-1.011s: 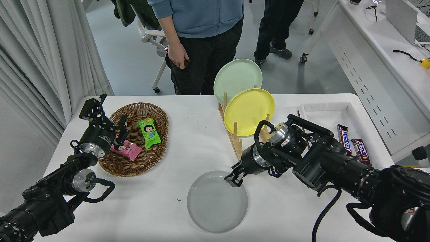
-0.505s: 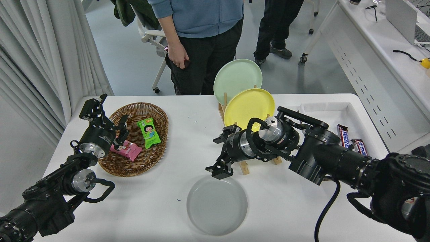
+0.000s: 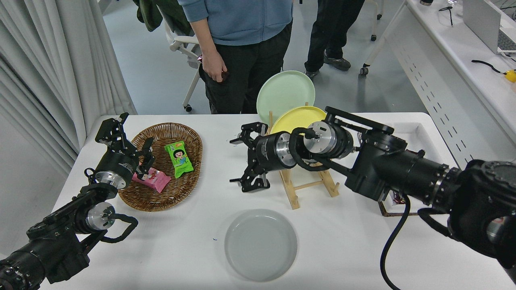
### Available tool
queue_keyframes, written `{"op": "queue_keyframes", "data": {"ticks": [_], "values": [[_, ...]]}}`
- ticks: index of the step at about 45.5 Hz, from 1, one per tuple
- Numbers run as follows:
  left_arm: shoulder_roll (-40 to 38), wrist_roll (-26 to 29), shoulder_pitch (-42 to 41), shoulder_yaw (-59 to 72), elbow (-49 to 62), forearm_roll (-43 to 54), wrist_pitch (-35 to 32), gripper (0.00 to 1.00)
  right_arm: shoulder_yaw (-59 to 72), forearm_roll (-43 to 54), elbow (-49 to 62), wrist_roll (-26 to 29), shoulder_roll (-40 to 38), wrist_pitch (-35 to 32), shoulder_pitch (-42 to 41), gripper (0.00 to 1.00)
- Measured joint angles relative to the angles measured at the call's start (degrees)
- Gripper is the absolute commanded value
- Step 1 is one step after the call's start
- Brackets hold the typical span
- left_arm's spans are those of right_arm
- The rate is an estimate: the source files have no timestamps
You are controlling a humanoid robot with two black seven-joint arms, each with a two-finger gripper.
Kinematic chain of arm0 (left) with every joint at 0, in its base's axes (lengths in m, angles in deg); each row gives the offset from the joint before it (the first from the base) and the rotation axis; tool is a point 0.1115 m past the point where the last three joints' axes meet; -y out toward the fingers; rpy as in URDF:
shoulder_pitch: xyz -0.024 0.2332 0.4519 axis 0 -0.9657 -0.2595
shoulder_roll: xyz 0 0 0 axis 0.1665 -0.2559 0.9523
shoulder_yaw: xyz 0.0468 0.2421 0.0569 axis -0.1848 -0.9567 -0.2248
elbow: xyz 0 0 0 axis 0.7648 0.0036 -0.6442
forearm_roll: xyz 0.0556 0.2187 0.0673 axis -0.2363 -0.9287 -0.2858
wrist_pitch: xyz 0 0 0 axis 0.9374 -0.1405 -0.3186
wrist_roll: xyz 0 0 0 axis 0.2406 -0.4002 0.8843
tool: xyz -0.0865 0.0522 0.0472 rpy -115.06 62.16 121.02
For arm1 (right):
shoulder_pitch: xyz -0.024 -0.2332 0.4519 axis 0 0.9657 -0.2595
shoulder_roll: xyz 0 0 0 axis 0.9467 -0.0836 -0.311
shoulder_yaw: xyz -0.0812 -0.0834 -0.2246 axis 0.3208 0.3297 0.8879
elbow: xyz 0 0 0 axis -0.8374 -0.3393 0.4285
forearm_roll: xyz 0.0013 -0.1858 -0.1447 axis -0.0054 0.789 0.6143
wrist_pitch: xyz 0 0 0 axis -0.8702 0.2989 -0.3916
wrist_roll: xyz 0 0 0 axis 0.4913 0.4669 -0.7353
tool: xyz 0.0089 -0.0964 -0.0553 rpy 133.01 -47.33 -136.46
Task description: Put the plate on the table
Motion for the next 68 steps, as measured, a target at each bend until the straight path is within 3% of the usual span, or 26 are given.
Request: {"op": "queue_keyframes", "data": {"ticks": [18, 32, 50, 68], "values": [[-0.01, 0.0, 0.0, 0.0, 0.03, -0.01, 0.0, 1.0, -6.81, 7.22, 1.2, -0.74, -11.92, -9.9, -5.29, 0.99], [0.0, 0.0, 0.0, 0.0, -0.01, 0.03, 0.0, 1.0, -12.27, 17.5, 9.88, -8.73, -18.03, -17.87, -3.92, 0.99], [0.0, 0.0, -0.02, -0.01, 0.0, 0.0, 0.0, 1.0, -17.02, 20.43, 7.22, -13.46, -27.44, -23.9, 11.24, 0.99], [0.0, 0.0, 0.01, 0.0, 0.0, 0.01, 0.0, 1.0, -36.7, 21.23, 7.15, -15.87, -25.91, -27.58, 29.53, 0.99]]}}
